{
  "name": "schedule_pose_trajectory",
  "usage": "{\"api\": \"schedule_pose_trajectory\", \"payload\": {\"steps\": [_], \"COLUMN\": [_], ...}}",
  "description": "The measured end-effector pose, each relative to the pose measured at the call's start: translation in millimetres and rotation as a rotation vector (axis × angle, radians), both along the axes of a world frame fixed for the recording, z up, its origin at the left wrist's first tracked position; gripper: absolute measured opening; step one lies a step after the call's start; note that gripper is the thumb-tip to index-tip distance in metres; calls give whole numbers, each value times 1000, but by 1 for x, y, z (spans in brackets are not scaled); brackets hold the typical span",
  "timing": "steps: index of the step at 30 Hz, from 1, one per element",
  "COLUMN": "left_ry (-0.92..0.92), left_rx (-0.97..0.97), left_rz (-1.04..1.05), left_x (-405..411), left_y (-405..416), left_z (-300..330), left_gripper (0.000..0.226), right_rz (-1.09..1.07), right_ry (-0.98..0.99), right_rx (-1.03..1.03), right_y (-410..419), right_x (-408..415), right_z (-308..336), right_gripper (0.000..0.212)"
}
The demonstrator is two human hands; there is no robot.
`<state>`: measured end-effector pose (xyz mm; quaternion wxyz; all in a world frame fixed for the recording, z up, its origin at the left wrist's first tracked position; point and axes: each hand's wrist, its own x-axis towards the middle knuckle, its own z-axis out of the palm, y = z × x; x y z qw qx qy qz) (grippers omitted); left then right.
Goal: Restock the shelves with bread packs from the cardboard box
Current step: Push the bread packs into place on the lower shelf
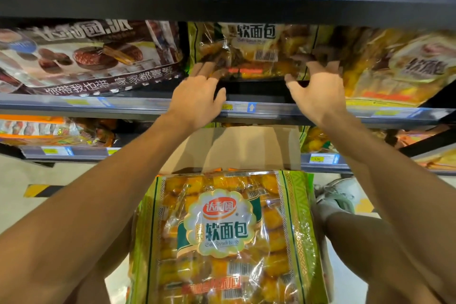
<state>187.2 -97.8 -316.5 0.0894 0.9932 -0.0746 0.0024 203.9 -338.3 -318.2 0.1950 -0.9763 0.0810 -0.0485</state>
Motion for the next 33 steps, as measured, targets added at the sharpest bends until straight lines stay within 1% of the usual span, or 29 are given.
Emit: {"api": "schedule_pose_trajectory", "payload": {"steps": [3,6,9,12,15,17,19,22,24,27,30,33], "left_ry": [11,61,61,44,21,-18,-13,52,107,225,352,488], "left_rx": [8,20,7,-30,-124,-112,-95,-95,-102,-43,-66,-90], "left_rz": [-19,-11,-27,-27,9,-86,-158,-145,-111,-63,2,152], "left_x": [5,11,15,8,-12,-32,-51,-78,-99,-133,-163,-182], "left_y": [-3,-3,2,4,10,21,36,54,59,67,82,96], "left_z": [-9,-12,-14,-9,0,7,10,16,22,27,20,11], "left_gripper": [54,61,61,55,50,53,57,59,60,65,71,75], "right_rz": [-23,25,74,112,182,269,371,470,505,535,486,391], "right_ry": [60,110,143,109,71,69,99,106,97,136,234,376], "right_rx": [89,99,62,20,39,87,77,-9,-12,-14,52,126], "right_y": [7,9,5,0,-7,-13,-20,-28,-34,-39,-39,-44], "right_x": [0,0,0,-10,-25,-39,-55,-82,-102,-131,-156,-176], "right_z": [1,1,4,9,11,10,10,13,15,21,22,8], "right_gripper": [60,64,64,64,65,65,66,63,60,59,65,74]}}
